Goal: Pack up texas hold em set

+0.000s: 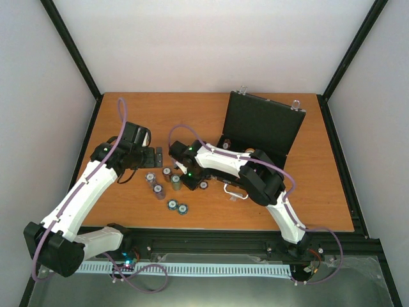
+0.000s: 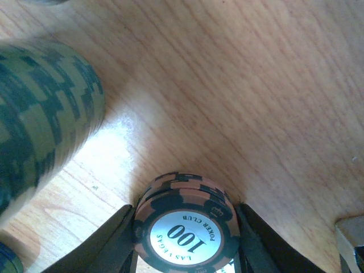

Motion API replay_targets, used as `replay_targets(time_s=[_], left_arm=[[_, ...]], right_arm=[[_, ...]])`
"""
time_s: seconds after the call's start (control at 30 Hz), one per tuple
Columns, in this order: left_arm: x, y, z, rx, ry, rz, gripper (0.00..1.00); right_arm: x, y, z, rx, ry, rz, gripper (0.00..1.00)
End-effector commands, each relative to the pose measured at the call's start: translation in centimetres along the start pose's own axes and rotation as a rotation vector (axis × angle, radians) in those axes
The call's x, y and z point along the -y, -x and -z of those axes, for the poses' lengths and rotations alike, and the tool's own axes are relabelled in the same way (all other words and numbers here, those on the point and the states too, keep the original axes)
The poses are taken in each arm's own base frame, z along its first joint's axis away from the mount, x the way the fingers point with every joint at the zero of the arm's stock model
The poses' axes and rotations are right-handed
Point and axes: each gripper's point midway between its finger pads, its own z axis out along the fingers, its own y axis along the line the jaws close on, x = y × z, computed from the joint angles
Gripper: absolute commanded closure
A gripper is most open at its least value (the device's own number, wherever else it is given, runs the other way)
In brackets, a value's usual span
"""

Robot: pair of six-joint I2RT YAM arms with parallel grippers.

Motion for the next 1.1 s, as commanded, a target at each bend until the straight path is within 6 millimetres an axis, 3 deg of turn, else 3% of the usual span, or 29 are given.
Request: replay_targets(time_s=[0.0, 0.2, 0.5, 1.07], left_arm=[[0.2, 0.9, 0.4, 0.033, -0.001, -0.014, 0.0], [0.2, 0.9, 0.6, 0.039, -0.006, -0.012, 0.0], [0.2, 0.8, 1.1, 0.051, -0.017, 0.001, 0.0], [0.3, 0.8, 1.6, 0.066, -0.033, 0.005, 0.01]], right_arm=[[0.3, -0.3, -1.3, -0.027, -0.035, -0.012, 0.65], [0.8, 0.2, -0.6, -0.005, -0.058, -0.025, 0.69], [1.1, 1.8, 2.8, 0.09, -0.09, -0.035, 0.71], [1.1, 3.2, 7.6, 0.175, -0.108, -0.027, 0.71]])
